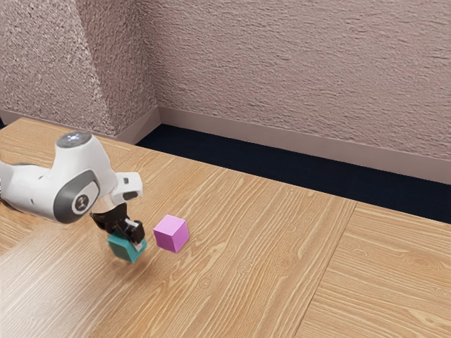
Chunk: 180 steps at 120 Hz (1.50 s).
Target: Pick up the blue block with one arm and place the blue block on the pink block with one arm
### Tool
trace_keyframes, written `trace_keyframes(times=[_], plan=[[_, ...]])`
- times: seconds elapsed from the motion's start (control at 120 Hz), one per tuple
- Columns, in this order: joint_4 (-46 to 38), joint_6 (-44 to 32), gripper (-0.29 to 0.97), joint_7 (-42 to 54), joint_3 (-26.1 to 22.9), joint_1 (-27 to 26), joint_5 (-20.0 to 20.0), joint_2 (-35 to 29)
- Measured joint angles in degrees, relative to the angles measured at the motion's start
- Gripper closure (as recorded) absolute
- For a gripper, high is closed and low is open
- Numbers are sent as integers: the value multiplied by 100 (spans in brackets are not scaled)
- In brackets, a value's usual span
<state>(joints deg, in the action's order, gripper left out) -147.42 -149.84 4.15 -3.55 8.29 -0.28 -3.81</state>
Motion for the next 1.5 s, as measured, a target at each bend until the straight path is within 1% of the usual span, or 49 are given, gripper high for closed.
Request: trace_keyframes(times=[0.067, 0.2, 0.417, 0.633, 0.808, 1.017, 1.167, 1.25, 1.383, 1.4, 1.45, 1.5], plan=[[220, 22, 31, -13, -67, -5, 19, -56], [830, 70, 31, -34, -205, -128, 44, 145], [1534, 127, 31, -63, -288, -254, 131, 654], [1781, 153, 31, -86, -315, -86, 202, 909], [1974, 165, 31, -99, -347, -94, 235, 1137], [2003, 172, 31, -112, -370, -100, 236, 1224], [2004, 182, 17, -74, -422, -95, 195, 1223], [1999, 214, 12, -57, -447, -104, 186, 1071], [2028, 604, 6, -74, -482, -276, 169, 42], [2115, 680, 6, -76, -480, -300, 159, -53], [2722, 1076, 5, -85, -475, -305, 147, -215], [3390, 1676, 4, -113, -477, -239, 113, -278]])
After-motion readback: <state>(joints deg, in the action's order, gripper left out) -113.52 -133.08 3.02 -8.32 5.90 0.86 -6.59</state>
